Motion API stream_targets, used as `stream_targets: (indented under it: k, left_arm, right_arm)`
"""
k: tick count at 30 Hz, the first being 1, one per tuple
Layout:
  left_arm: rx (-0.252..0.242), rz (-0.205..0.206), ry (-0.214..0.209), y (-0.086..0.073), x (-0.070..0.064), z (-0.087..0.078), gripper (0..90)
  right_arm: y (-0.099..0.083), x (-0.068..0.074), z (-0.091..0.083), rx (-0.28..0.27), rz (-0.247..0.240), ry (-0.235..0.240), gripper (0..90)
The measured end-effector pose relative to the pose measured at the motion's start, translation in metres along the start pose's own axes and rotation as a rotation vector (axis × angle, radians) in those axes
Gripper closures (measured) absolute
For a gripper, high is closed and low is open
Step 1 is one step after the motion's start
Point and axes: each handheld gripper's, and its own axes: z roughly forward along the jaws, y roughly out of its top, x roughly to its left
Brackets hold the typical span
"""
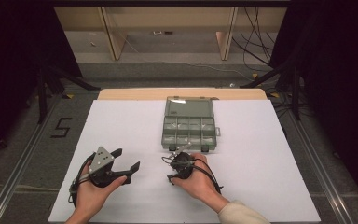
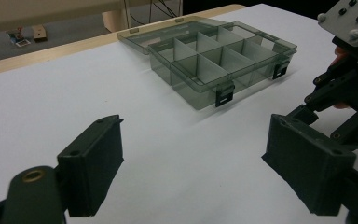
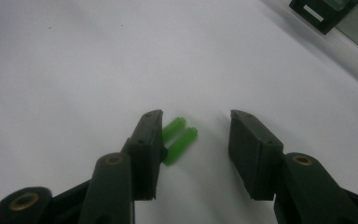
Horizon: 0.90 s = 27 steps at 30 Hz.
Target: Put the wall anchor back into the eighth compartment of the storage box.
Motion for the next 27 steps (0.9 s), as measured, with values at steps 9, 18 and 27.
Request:
stream_targets:
  k: [9, 18, 27]
  left_arm:
    - [0.001, -0.004, 0.003, -0.0001, -0.0001, -0.0004, 18.2]
    - [0.001, -0.018, 0.001, -0.0006, -0.0007, 0.0001, 18.2]
    - [0.002, -0.018, 0.000, -0.0008, -0.0008, 0.0002, 18.2]
  right_arm:
    - [-0.0008, 0.0020, -0.0002, 0.014, -0.074, -0.045, 65.8]
    - [-0.0004, -0.0008, -0.0018, 0.028, -0.103, -0.041, 76.5]
    - [-0.0002, -0.0038, -0.0025, 0.039, -0.110, -0.023, 84.3]
